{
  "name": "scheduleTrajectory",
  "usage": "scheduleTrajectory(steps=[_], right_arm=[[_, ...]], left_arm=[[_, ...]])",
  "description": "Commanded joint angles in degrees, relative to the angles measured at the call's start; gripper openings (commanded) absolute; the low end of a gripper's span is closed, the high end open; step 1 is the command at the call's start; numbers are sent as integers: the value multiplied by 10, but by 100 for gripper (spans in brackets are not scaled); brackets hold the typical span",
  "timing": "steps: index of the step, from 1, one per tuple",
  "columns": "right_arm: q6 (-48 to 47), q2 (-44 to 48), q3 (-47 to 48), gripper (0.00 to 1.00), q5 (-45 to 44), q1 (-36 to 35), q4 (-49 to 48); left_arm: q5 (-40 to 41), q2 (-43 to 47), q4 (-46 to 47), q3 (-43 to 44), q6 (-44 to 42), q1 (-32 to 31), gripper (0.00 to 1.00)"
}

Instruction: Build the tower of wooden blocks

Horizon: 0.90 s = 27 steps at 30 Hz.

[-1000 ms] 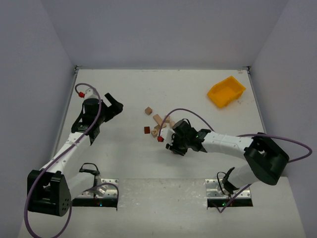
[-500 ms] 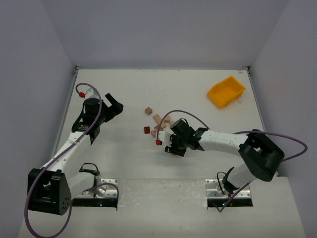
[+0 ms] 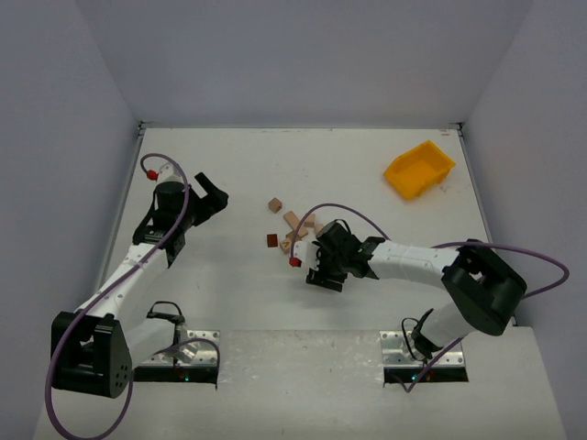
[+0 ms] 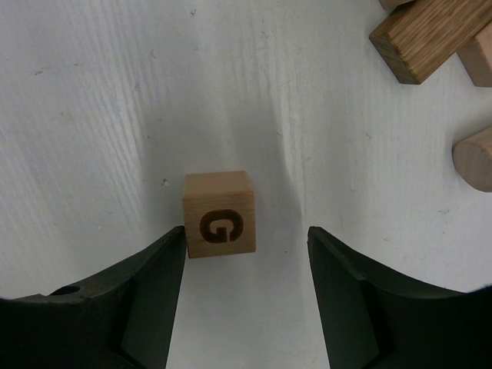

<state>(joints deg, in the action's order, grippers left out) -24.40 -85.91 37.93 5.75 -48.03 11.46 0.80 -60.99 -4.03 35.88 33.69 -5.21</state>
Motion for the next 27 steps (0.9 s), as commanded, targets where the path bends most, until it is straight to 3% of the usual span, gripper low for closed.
scheduleTrajectory(steps=[1, 13, 20, 25, 26, 27], right_arm=[[6, 12, -1, 64, -29, 1, -30], [26, 17, 3, 66, -35, 1, -12], [34, 74, -11, 67, 0, -6, 0], [37, 120, -10, 71, -6, -6, -18], [53, 125, -9, 74, -30, -6, -36], [75, 134, -8, 83, -59, -6, -51]], left_arm=[[2, 16, 23, 3, -4, -1, 100], [0, 17, 23, 2, -4, -1, 100], [-3, 17, 23, 3, -3, -1, 100], [-5, 16, 24, 3, -4, -1, 100], [-26, 16, 24, 4, -9, -3, 100], [-32, 15, 26, 5, -14, -7, 100]])
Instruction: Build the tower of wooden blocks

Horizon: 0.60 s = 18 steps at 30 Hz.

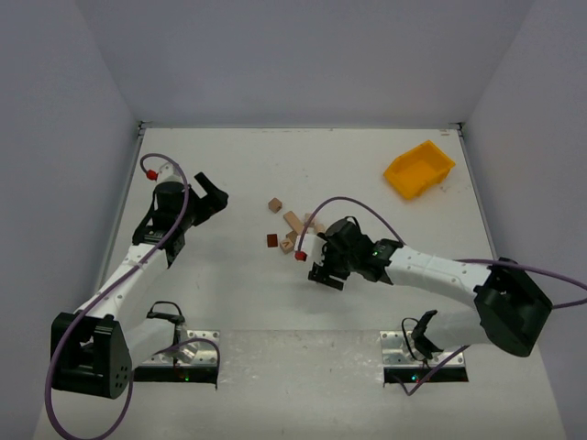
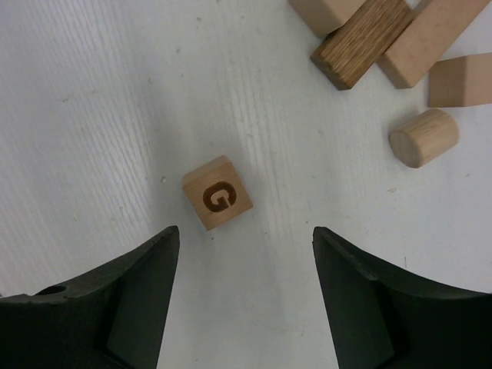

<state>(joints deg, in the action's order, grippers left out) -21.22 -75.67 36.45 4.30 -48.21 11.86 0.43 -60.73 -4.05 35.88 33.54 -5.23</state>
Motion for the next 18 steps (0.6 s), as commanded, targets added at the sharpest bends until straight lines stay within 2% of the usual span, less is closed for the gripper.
scheduleTrajectory(steps=[1, 2, 5, 7, 9, 11, 14, 18], right_arm=[[76, 42, 8, 90, -85, -4, -75], [118, 55, 8, 97, -134, -3, -97], [236, 87, 13, 99, -263, 29, -114], [339, 115, 3, 99, -270, 78, -114], [410, 126, -10, 99, -238, 155, -102], [465, 128, -25, 99, -271, 181, -82], [511, 128, -51, 99, -345, 215, -70], [517, 124, -67, 99, -358, 240, -69]], left_arm=[[-37, 11, 28, 7, -17, -14, 100], [-49, 11, 30, 9, -20, -24, 100], [-33, -1, 31, 22, -33, -96, 100], [-25, -23, 27, 43, -33, -148, 100], [-21, -47, 9, 76, -20, -196, 100], [12, -73, -27, 98, -2, -227, 100], [73, -115, -69, 141, 20, -300, 100], [123, -187, -142, 199, 33, -376, 100]])
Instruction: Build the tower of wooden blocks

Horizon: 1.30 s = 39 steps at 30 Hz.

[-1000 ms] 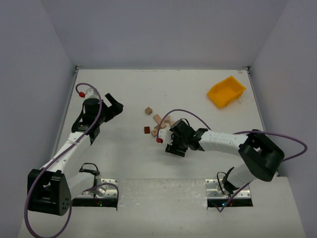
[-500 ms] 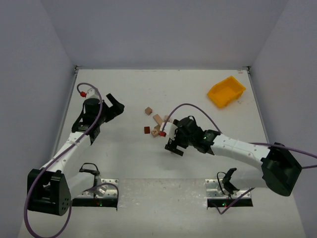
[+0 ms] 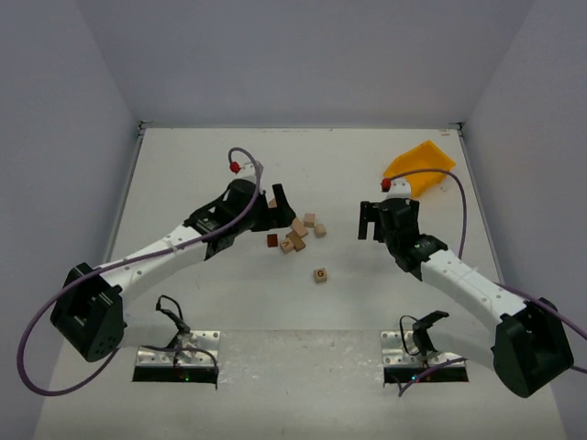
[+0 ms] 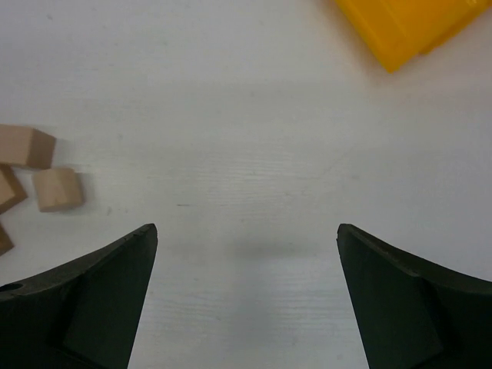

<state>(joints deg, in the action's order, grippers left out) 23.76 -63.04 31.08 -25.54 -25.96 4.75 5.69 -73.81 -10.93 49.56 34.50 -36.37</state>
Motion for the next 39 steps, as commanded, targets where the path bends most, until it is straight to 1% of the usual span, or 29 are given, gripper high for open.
scheduleTrajectory(steps=[1, 3, 7, 11, 16, 19, 20, 25, 32, 37, 39], right_arm=[[69, -4, -17, 99, -64, 20, 2], [72, -6, -25, 99, -74, 22, 2], [76, -11, -35, 99, -108, 23, 2], [78, -13, -40, 99, -116, 22, 2], [76, -27, -34, 99, -119, 22, 2], [72, -44, -29, 99, -121, 22, 3], [72, -48, -29, 99, -121, 23, 3], [71, -79, -6, 99, -120, 22, 22], [73, -111, 13, 99, -133, 22, 43], [81, -112, 17, 99, -149, 22, 54], [82, -105, 14, 99, -150, 22, 55]], left_arm=[[85, -74, -92, 81, 30, -80, 100], [124, -116, -138, 112, 49, -101, 100], [153, -189, -195, 166, 74, -113, 100], [178, -235, -230, 196, 97, -114, 100], [236, -263, -274, 214, 142, -114, 99], [252, -278, -280, 218, 165, -114, 95], [252, -278, -280, 221, 165, -114, 95], [273, -300, -286, 237, 182, -113, 87], [270, -312, -277, 242, 188, -112, 81], [247, -308, -248, 222, 192, -112, 77], [250, -310, -247, 219, 197, -112, 74]])
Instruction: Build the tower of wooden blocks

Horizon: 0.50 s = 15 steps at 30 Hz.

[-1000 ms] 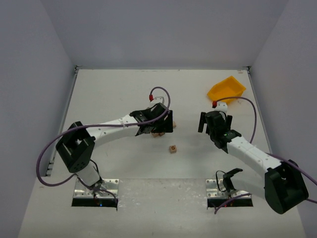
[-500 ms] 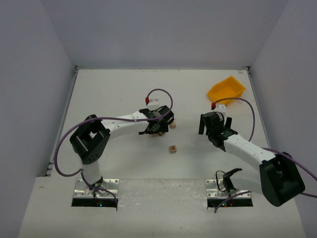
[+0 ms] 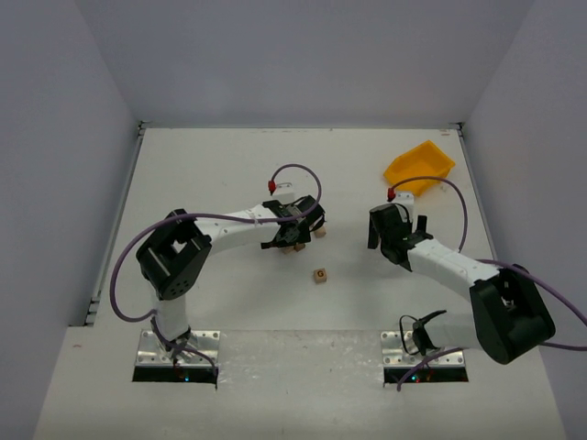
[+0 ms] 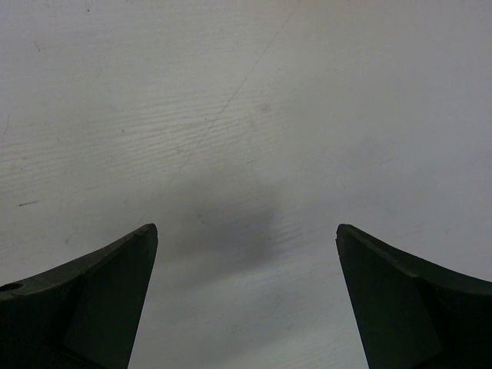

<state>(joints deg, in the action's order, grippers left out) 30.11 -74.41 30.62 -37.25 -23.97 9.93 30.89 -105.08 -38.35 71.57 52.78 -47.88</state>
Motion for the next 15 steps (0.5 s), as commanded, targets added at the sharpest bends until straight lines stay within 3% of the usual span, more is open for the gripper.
scheduleTrajectory(steps=[1, 15], right_arm=[[20, 12, 17, 99, -33, 2, 4], [35, 59, -6, 99, -45, 3, 4]], left_arm=[[0, 1, 28, -1, 16, 3, 74], [3, -16, 32, -16, 42, 5, 62]])
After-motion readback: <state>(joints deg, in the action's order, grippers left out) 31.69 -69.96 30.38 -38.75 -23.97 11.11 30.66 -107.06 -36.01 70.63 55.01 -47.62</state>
